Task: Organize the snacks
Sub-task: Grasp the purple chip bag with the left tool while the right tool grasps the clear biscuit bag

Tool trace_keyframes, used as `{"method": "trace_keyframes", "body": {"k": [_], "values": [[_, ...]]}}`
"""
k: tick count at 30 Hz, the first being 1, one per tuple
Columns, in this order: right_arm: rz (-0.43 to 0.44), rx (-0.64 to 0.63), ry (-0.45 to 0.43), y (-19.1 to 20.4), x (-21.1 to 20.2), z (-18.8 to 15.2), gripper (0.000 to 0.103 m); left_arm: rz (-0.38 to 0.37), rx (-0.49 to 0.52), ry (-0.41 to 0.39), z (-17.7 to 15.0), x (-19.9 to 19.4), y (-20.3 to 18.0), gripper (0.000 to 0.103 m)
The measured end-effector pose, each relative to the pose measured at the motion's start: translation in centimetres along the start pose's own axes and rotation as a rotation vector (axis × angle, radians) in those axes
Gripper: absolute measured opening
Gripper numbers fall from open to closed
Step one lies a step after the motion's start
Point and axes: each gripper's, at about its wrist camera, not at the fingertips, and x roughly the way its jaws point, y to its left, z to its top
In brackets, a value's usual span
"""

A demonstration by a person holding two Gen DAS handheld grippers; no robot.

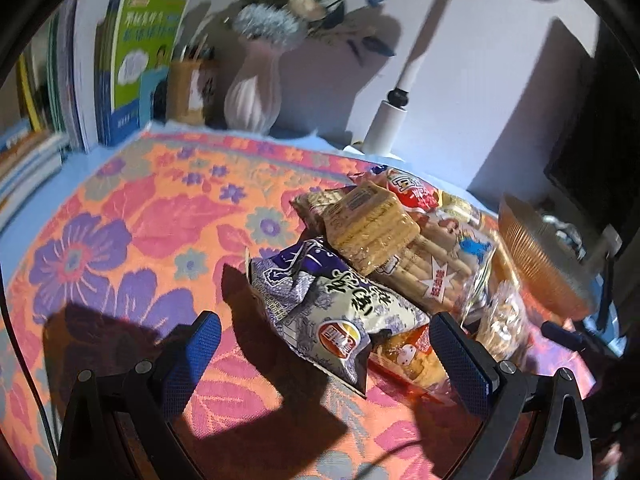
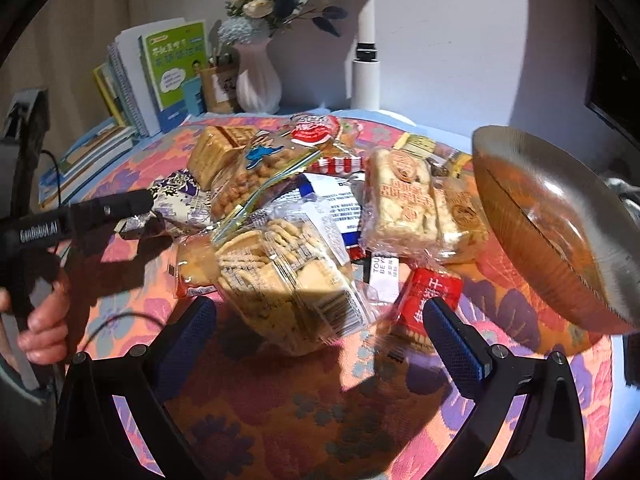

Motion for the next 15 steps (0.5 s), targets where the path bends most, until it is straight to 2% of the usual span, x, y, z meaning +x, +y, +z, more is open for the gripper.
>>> {"method": "trace_keyframes", "body": {"k": [6, 8, 12, 15], "values": [[-0.033, -0.09, 0.013, 0.9, 1.0, 0.9, 0.103, -0.11, -0.145, 0.088, 0.9, 1.6, 0.8, 0.1], [-0.037, -0.107, 0.016, 1.1, 1.3, 1.0, 0.103, -0.104, -0.148, 0.108, 1.2, 2.4, 0.5, 0.096], [-0.041, -0.138, 0.016, 1.7, 1.8, 1.0, 0.102, -0.052, -0.15, 0.119, 1.4, 3.5, 0.2, 0.094], [-0.049, -0.158, 0.013, 2.1, 2.1, 1.1, 0.098, -0.004, -0.152, 0.119, 1.5, 4.1, 0.5, 0.082]]}}
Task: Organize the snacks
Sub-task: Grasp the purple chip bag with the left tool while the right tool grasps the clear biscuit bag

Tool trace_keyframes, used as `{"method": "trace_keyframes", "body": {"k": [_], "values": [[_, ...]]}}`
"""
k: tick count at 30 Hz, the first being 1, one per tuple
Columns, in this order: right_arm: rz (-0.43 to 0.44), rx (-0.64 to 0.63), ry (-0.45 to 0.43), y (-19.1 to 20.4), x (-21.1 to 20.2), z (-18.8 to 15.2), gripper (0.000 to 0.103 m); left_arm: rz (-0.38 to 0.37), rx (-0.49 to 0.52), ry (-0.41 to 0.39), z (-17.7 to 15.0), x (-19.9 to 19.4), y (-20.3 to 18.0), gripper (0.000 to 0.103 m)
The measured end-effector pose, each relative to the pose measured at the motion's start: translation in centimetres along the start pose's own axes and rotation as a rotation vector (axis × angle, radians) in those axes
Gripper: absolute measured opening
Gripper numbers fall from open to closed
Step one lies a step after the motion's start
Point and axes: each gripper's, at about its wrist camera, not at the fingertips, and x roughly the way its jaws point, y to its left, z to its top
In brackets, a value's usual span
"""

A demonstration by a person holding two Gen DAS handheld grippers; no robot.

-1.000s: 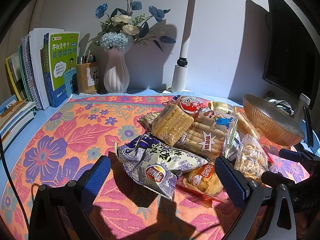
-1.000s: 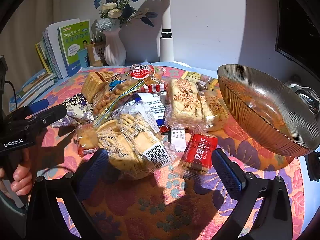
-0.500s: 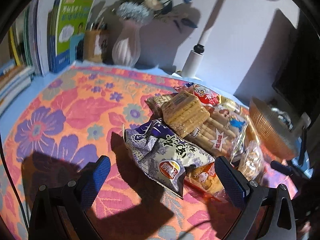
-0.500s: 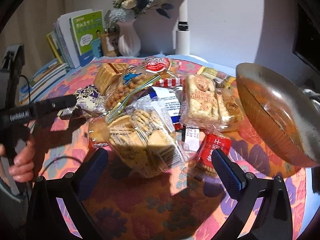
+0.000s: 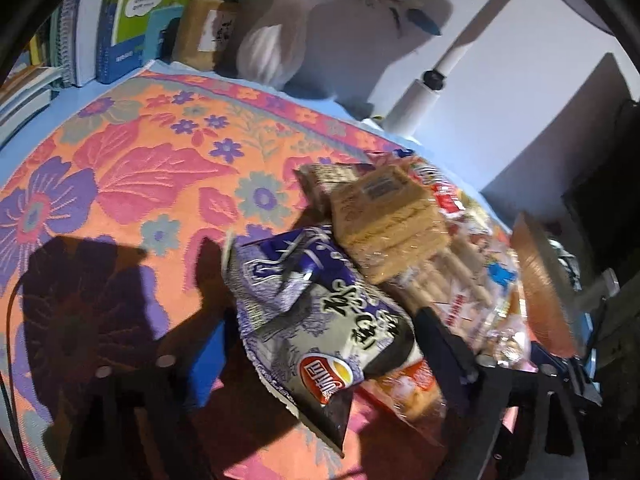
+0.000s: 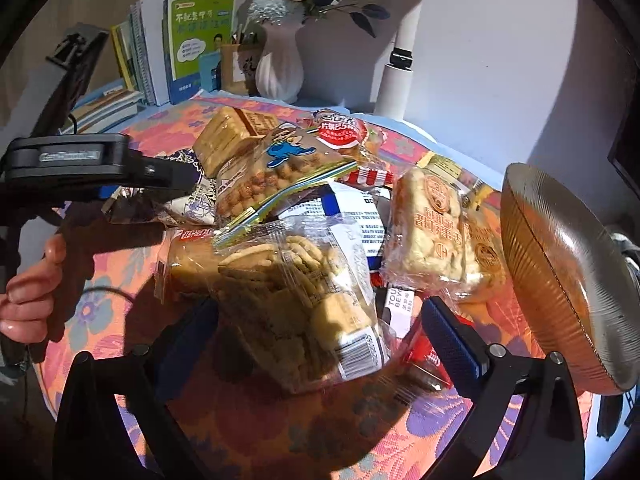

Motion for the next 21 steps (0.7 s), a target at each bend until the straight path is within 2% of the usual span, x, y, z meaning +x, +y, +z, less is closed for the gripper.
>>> {"method": "trace_keyframes", "body": {"k": [3, 5, 8, 11, 21], "values": [[0.009, -0.016, 0.002, 0.4, 0.3, 0.1, 0.086, 0.004, 0.001, -0.007, 0.0, 0.0, 0.4, 0.074], [0.013, -0.024, 0.007, 0.7, 0.4, 0.0, 0.071, 0.005, 0.005, -0.017, 0.0, -0.2, 0.6, 0.067], [0.019, -0.031, 0.006, 0.9, 0.3, -0.1, 0.067, 0.003, 0.014, -0.031, 0.0, -0.6, 0.7, 0.058], [0.027, -0.021, -0.002, 0.8, -0.1, -0.2, 0.062, -0.006, 0.011, -0.042, -0.2, -1.3, 1.0, 0.054], [0.068, 0.071, -0.03, -0.5, -3.3, -1.4, 0.06, -0.043, 0.039, -0.099, -2.0, -5.8, 1.4, 0.046]]}}
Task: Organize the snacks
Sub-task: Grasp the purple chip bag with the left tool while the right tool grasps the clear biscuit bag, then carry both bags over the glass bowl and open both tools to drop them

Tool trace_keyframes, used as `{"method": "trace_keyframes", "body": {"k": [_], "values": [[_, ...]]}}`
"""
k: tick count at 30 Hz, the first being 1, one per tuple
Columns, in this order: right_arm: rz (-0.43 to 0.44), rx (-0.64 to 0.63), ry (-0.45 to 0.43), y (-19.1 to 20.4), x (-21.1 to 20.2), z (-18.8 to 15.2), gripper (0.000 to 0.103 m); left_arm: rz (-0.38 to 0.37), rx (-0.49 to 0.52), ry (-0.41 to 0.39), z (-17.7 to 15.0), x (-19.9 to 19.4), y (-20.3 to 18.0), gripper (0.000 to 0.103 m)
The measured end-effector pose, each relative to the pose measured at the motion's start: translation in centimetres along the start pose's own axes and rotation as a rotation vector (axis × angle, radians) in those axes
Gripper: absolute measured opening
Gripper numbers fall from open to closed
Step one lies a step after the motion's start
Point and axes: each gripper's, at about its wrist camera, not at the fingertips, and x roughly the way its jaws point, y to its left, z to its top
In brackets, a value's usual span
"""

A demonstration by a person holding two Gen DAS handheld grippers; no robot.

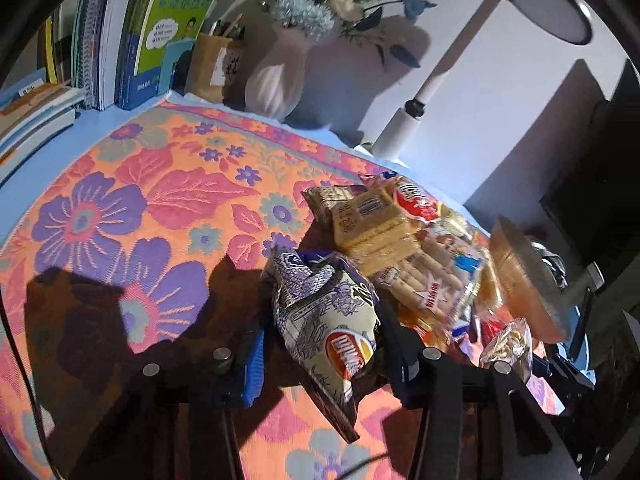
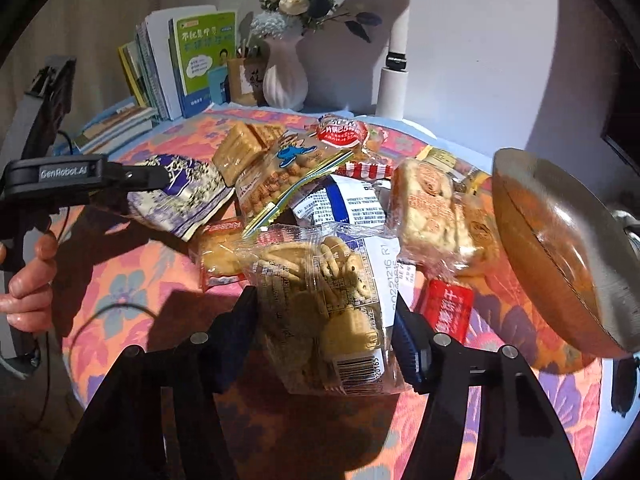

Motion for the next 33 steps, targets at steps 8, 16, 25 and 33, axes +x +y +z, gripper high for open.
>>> {"method": "trace_keyframes", "body": {"k": [8, 16, 25, 33], "values": [[-0.007, 0.055, -0.034, -1.2, -2.8, -0.3, 0.06, -0.063, 0.042, -0.039, -0.1, -2.5, -2.1, 0.043], [-0.05, 0.106, -0.094, -3.6, -6.5, -0.1, 0.06, -0.148, 0.118, -0.071, 0.8, -4.4, -6.3, 0.042], [-0.177, 0.173, -0.195, -8.6, -11.4, 1.2, 0.06, -0.279, 0.302, -0.1, 4.0, -4.5, -16.5, 0.042], [-0.323, 0.333, -0.146, -16.4, -10.8, 1.4, 0.06, -0.385, 0.41, -0.043, 6.1, 1.7, -26.3, 0.043]]}}
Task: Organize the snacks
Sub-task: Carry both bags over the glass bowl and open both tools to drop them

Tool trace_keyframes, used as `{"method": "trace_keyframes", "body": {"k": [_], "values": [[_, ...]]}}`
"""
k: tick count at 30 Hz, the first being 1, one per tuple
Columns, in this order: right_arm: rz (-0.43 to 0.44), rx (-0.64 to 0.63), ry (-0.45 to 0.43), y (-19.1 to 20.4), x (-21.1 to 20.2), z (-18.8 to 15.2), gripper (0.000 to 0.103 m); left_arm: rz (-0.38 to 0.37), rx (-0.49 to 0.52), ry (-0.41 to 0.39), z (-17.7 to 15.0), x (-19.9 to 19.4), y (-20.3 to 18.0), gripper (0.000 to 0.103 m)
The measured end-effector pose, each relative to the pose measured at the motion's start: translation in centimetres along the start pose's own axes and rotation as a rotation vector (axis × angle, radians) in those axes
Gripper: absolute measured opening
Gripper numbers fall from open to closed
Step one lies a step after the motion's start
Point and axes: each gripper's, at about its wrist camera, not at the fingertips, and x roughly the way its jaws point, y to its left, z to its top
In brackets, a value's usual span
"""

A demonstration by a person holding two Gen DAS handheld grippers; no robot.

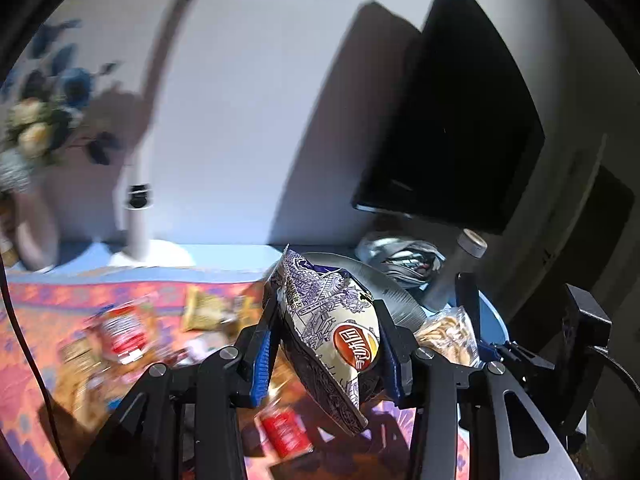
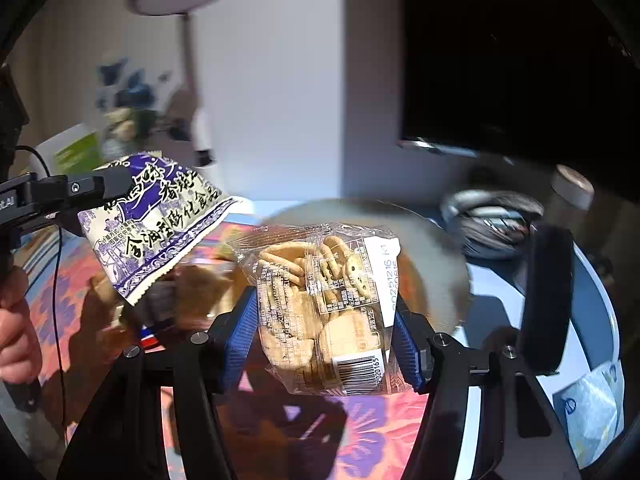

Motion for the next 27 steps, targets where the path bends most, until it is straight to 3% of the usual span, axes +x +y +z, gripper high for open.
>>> {"method": "trace_keyframes", "body": {"k": [9, 11, 12, 20, 27], "values": [[-0.024, 0.08, 0.095, -3.9, 3.6, -0.4, 0.065, 0.016, 0.038, 0.119, -0.1, 9.6, -2.6, 0.046], [-0.02, 0.097, 0.093, -4.3, 3.8, -0.4, 0.074, 0.043, 0.038, 0.14, -0.2, 10.6, -2.6, 0.076], [-0.019, 0.104, 0.085, -4.4, 3.6, -0.3, 0.075, 0.043, 0.033, 0.132, -0.2, 10.6, -2.5, 0.079], [0.0, 0.12, 0.064, -4.7, 2.0, -1.1, 0.076, 0.053, -0.007, 0.052, -0.7, 5.5, -0.7, 0.079], [0.076, 0.055, 0.048, -0.9, 0.5, -1.6, 0.076, 0.114, -0.041, -0.034, -2.3, -2.1, 1.7, 0.079]]}}
